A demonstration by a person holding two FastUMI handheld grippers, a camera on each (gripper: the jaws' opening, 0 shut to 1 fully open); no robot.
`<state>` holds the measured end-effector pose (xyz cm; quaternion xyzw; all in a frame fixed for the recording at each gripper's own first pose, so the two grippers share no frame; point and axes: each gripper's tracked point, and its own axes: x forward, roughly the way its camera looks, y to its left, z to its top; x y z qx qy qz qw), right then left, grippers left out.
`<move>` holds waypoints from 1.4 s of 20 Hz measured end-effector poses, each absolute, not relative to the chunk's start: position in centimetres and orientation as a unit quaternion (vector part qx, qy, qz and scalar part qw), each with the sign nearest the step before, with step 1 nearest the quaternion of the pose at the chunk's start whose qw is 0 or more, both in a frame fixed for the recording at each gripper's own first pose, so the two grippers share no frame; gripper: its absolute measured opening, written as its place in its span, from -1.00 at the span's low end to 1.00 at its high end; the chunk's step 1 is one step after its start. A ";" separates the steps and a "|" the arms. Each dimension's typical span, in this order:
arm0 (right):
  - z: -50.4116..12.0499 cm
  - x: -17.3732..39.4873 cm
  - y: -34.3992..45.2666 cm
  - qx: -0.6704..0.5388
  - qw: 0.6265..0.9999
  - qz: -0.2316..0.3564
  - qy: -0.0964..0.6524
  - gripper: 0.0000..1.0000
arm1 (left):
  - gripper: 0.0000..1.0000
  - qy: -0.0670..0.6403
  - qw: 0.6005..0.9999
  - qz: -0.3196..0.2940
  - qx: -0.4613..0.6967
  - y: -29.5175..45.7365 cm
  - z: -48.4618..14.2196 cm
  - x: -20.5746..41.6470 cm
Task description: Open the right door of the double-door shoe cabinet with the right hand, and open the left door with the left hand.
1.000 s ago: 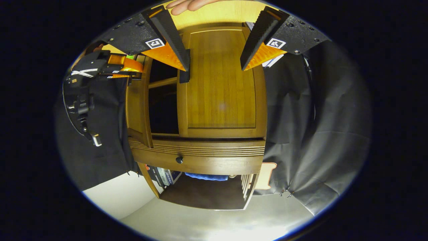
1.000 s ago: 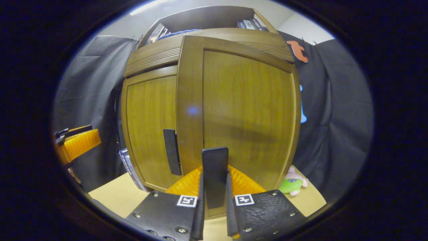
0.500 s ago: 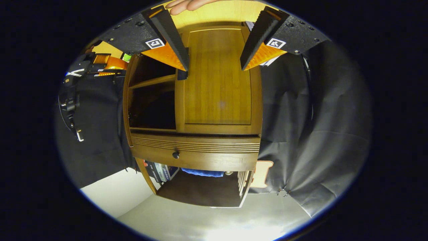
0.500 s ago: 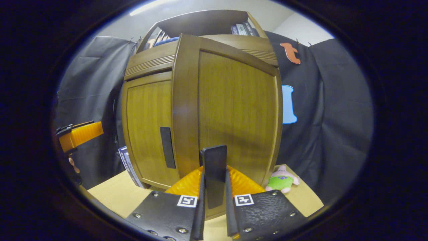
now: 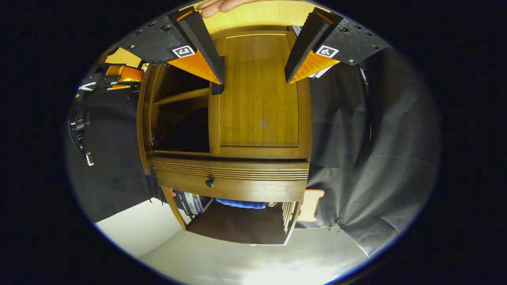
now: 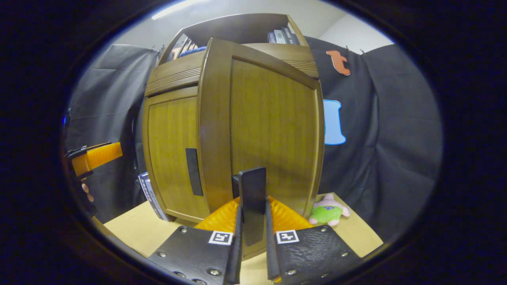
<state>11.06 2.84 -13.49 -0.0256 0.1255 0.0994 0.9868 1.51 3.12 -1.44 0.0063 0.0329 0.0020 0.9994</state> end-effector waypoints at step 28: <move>-9.5 8.2 -13.4 -0.025 0.995 -0.013 0.101 -0.98 | 0.82 0.040 0.999 -0.004 0.021 1.2 -2.1 2.1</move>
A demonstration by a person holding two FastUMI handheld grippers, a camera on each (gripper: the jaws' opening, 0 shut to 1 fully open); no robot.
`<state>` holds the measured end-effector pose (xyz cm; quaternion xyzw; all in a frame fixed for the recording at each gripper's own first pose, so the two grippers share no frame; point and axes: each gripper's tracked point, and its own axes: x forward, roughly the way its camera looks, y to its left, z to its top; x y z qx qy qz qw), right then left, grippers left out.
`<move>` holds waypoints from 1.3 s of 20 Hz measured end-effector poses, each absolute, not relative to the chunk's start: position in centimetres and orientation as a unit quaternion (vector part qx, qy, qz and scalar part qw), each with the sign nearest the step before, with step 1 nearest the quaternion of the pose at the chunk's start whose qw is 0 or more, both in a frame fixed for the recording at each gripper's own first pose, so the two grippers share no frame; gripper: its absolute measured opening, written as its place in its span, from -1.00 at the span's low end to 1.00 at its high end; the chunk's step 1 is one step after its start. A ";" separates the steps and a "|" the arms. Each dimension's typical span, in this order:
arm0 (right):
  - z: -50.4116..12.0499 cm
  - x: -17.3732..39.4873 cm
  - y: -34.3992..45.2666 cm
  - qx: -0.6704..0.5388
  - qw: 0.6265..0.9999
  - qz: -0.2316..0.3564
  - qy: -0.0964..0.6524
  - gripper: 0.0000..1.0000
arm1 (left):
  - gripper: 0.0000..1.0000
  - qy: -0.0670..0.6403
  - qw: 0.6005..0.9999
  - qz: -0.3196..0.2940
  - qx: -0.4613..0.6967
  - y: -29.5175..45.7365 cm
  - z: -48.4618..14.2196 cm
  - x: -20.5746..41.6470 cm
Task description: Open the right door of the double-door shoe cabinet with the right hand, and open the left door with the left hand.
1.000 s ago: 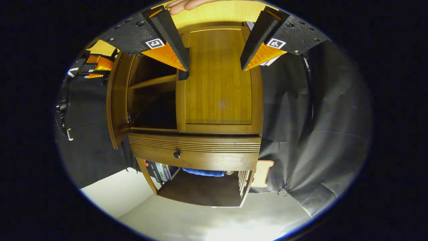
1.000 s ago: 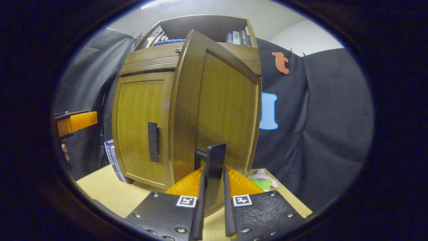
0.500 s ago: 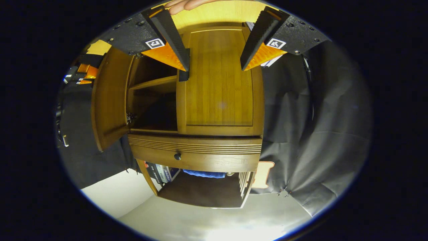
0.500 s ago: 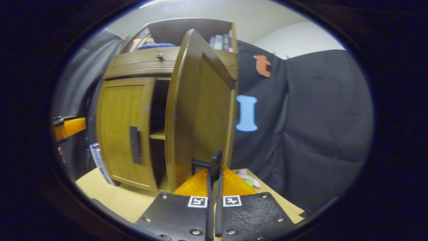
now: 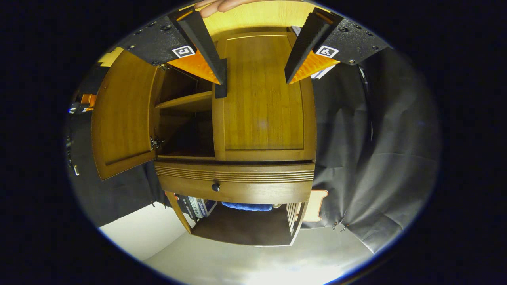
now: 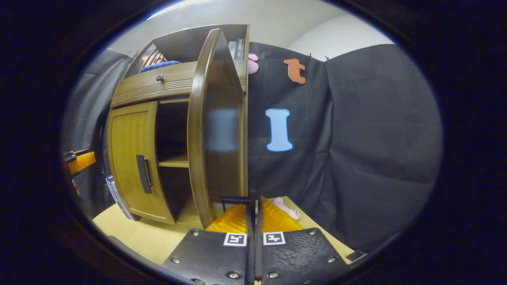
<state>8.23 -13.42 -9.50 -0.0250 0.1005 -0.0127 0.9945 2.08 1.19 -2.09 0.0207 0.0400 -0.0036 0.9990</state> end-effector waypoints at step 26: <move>-10.2 10.7 -18.5 -0.016 0.986 0.113 0.118 -0.72 | 0.82 0.056 0.998 -0.024 -0.001 -1.7 -3.9 4.0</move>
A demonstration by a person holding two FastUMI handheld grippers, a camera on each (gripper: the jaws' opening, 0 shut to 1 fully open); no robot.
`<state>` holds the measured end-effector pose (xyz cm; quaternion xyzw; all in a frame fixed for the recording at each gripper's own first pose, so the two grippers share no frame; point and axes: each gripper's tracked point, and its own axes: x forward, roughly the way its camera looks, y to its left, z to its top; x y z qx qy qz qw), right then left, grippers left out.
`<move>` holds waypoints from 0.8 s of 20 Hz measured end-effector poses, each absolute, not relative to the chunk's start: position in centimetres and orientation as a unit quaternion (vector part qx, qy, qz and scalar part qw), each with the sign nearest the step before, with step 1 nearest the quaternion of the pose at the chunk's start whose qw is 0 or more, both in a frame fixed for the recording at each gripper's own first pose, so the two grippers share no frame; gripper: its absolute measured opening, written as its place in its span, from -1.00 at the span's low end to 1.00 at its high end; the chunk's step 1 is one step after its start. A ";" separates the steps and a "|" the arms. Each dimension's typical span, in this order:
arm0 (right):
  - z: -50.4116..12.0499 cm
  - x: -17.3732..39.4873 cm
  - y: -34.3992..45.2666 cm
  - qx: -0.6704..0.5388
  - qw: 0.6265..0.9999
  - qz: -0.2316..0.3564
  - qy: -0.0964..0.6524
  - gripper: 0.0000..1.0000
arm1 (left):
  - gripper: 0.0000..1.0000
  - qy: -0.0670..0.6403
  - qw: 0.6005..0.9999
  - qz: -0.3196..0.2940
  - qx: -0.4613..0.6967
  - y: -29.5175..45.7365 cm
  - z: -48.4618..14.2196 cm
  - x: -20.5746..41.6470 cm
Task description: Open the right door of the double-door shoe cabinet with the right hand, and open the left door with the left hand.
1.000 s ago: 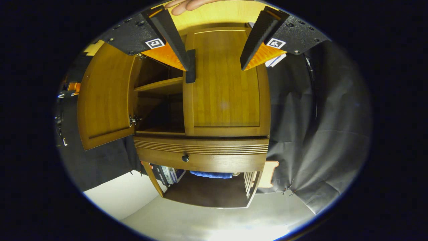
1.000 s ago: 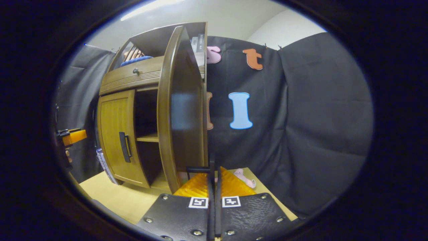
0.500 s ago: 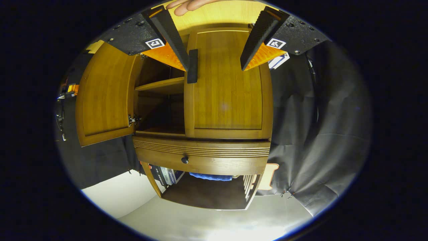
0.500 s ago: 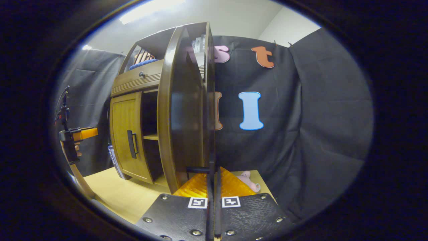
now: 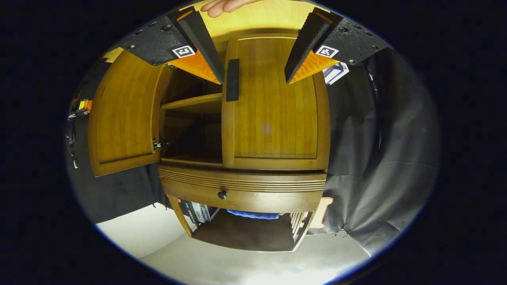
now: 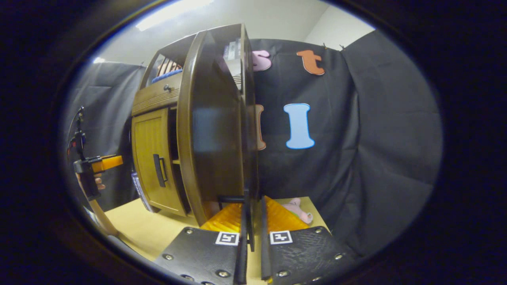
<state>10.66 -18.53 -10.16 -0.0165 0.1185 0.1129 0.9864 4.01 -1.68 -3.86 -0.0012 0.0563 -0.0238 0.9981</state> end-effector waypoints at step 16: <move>-1.9 1.4 -16.7 -0.023 0.998 0.044 0.025 0.97 | 0.80 0.071 0.997 -0.013 -0.027 -2.3 -9.3 12.7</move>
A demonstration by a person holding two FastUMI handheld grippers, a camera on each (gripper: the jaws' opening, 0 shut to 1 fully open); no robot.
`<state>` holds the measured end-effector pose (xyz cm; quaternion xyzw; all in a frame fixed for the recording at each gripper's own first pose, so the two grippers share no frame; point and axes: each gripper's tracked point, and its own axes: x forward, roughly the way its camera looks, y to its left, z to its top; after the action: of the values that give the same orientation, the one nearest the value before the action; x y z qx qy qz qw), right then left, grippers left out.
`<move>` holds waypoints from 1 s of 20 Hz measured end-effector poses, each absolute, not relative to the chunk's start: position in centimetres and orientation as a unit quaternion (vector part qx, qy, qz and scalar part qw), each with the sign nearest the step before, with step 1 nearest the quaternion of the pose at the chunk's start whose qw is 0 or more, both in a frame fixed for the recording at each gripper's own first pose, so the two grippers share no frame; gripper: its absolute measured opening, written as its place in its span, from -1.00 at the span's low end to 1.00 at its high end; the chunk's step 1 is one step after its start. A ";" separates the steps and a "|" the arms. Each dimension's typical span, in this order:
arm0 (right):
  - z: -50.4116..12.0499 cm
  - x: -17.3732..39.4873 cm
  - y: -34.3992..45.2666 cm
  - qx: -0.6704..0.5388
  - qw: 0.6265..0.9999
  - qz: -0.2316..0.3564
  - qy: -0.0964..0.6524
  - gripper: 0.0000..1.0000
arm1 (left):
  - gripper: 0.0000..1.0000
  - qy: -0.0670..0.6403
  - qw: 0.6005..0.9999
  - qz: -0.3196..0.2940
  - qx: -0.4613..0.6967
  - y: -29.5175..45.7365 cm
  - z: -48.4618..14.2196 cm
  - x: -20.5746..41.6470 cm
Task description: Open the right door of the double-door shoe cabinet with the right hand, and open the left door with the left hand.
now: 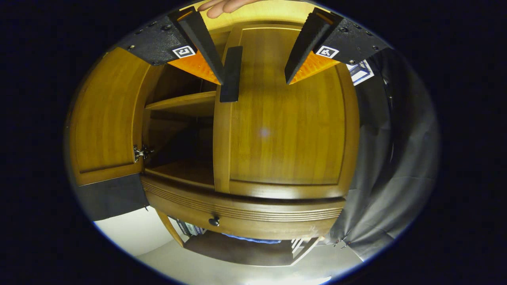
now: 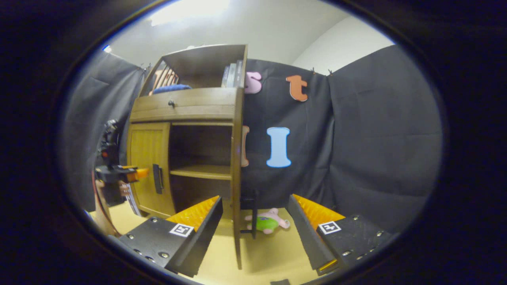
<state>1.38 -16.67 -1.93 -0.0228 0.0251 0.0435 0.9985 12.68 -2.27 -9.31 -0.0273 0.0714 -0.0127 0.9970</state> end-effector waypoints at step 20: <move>-2.7 -3.9 1.4 -0.018 0.990 0.136 0.021 0.97 | -0.38 0.039 0.998 -0.052 0.019 -5.6 -9.7 17.5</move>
<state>-3.90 1.37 -2.70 -0.0181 0.0210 0.1364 0.9903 17.48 -5.64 -9.71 0.0193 0.0391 -0.0519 0.9977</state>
